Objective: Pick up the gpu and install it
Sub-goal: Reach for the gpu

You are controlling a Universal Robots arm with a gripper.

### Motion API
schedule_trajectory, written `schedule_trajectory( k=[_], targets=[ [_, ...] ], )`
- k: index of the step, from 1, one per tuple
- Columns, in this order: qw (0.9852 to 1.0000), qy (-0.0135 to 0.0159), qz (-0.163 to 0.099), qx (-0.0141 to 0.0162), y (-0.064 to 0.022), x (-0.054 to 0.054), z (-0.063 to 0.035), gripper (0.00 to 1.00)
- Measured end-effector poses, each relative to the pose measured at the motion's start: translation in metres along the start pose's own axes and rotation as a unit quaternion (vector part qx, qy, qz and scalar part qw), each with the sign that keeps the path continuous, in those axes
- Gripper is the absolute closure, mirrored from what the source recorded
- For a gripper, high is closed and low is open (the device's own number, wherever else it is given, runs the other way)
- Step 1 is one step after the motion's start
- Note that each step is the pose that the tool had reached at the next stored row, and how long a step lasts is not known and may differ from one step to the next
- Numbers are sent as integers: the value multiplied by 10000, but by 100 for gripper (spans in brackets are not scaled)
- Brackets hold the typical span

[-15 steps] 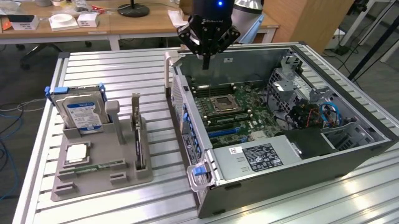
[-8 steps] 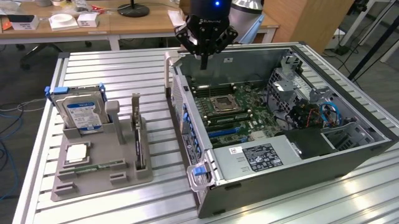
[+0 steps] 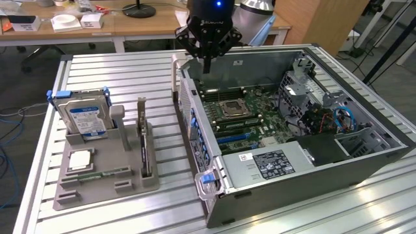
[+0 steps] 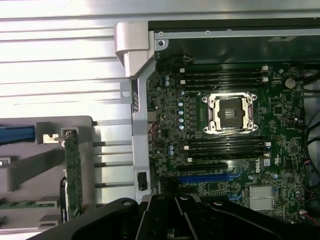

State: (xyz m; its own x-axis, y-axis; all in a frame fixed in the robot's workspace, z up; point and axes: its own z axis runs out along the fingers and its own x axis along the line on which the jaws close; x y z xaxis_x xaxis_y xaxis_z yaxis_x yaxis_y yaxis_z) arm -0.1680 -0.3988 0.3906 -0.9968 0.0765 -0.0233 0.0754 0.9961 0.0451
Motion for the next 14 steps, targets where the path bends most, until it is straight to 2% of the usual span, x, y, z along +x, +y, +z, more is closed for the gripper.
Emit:
schedule_trajectory(
  k=[14],
  targets=[
    [10000, 0, 0, 0, -21, 276, -2, 89]
  ],
)
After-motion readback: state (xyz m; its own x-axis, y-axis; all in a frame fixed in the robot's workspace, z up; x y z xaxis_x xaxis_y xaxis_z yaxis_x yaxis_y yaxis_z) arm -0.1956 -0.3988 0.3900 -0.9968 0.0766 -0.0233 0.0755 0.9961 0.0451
